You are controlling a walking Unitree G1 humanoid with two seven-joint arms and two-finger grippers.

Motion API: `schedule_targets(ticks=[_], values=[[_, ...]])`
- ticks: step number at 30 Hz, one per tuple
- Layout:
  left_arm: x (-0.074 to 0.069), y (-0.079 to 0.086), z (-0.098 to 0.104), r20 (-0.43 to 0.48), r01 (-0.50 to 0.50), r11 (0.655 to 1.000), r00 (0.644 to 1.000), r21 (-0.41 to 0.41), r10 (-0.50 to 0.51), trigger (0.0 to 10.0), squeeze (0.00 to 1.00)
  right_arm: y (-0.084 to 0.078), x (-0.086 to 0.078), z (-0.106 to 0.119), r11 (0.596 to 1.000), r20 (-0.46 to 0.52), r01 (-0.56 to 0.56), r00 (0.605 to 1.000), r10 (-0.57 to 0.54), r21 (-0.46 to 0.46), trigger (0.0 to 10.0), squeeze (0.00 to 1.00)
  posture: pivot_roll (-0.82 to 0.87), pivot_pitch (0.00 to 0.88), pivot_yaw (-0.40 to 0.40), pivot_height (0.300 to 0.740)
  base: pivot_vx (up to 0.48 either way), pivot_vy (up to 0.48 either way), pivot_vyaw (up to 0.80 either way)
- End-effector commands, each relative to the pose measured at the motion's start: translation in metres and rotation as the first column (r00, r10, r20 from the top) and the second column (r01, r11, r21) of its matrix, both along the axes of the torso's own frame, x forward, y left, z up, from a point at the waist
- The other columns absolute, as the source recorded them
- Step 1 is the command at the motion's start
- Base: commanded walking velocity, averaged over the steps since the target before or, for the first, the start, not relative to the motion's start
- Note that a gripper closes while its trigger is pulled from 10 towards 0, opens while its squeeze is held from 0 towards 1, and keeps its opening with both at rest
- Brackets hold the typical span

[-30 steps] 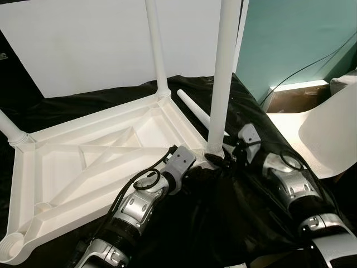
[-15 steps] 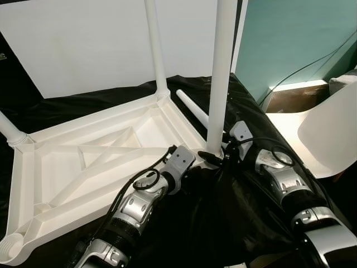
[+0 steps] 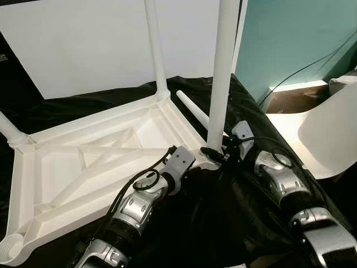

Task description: Building children table

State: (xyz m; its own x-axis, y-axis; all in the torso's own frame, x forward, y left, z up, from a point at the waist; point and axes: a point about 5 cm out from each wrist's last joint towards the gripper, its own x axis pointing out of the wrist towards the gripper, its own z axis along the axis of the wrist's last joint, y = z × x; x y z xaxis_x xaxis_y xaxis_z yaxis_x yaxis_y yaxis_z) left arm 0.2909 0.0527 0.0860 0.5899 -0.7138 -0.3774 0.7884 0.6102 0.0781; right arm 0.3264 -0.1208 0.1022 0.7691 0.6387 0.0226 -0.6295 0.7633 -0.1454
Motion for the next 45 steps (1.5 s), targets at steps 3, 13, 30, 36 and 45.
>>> schedule_targets(ticks=[3, 13, 30, 36, 45], values=[[-0.020, 0.001, -0.038, -0.190, 0.092, 0.993, 0.979, 0.069, -0.078, 10.0, 0.00, 0.029, -0.014, -0.017, 0.993, -0.012, 0.094, 0.996, -0.093, 0.069, 0.0, 0.00, 0.01, 0.000, 0.038, 0.740, 0.000, 0.000, 0.00], [-0.015, -0.003, -0.033, -0.175, 0.094, 0.994, 0.981, 0.065, -0.081, 10.0, 0.00, 0.047, -0.006, -0.006, 0.968, -0.041, 0.199, 0.980, -0.195, 0.150, 10.0, 0.04, 0.01, 0.000, 0.042, 0.740, 0.000, 0.000, 0.00], [-0.018, -0.003, -0.036, -0.183, 0.089, 0.995, 0.980, 0.055, -0.077, 10.0, 0.00, -0.011, 0.015, 0.019, 0.978, -0.041, -0.153, 0.988, 0.149, -0.144, 10.0, 0.00, 0.01, 0.000, 0.030, 0.740, 0.000, 0.000, 0.00], [-0.018, -0.003, -0.036, -0.183, 0.077, 0.996, 0.981, 0.050, -0.067, 10.0, 0.00, -0.023, 0.017, 0.017, 0.943, -0.125, -0.248, 0.966, 0.224, -0.221, 4.4, 0.00, 0.02, 0.000, 0.015, 0.740, 0.000, 0.000, 0.00], [-0.021, -0.001, -0.038, -0.188, 0.055, 0.997, 0.981, 0.046, -0.046, 10.0, 0.00, -0.019, 0.013, 0.012, 0.952, -0.134, -0.256, 0.963, 0.235, -0.166, 0.0, 0.00, 0.05, 0.000, 0.002, 0.740, 0.000, 0.000, 0.00]])
